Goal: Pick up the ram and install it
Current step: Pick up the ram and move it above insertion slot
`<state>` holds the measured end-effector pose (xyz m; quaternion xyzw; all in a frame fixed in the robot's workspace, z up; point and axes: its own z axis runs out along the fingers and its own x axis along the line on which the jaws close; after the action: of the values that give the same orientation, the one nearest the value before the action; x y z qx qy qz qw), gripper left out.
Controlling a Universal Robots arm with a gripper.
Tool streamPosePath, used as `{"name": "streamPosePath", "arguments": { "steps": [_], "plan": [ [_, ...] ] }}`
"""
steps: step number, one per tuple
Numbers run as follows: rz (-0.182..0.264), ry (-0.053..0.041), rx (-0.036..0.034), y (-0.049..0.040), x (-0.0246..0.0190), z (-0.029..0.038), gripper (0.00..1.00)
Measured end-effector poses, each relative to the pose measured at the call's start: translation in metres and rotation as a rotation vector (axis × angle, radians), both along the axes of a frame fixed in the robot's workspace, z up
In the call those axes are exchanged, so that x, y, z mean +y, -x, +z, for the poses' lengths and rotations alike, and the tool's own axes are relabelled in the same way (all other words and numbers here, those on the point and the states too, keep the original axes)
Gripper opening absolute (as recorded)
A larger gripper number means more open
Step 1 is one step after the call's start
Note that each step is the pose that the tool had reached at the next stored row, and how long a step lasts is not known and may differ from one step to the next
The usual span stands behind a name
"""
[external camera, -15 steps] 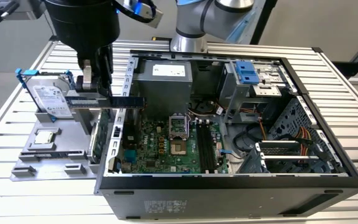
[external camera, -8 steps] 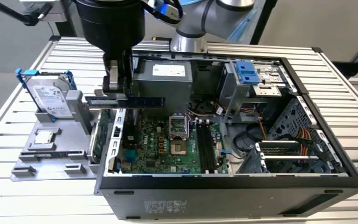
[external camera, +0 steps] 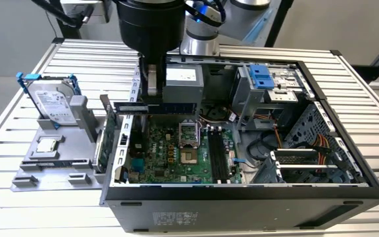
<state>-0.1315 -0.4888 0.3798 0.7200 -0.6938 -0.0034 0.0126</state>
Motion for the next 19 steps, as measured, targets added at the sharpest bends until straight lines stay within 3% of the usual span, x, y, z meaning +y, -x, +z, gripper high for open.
{"name": "streamPosePath", "arguments": {
  "steps": [19],
  "plan": [
    [0.0, 0.0, 0.0, -0.0835, 0.0, 0.0, 0.0]
  ]
}}
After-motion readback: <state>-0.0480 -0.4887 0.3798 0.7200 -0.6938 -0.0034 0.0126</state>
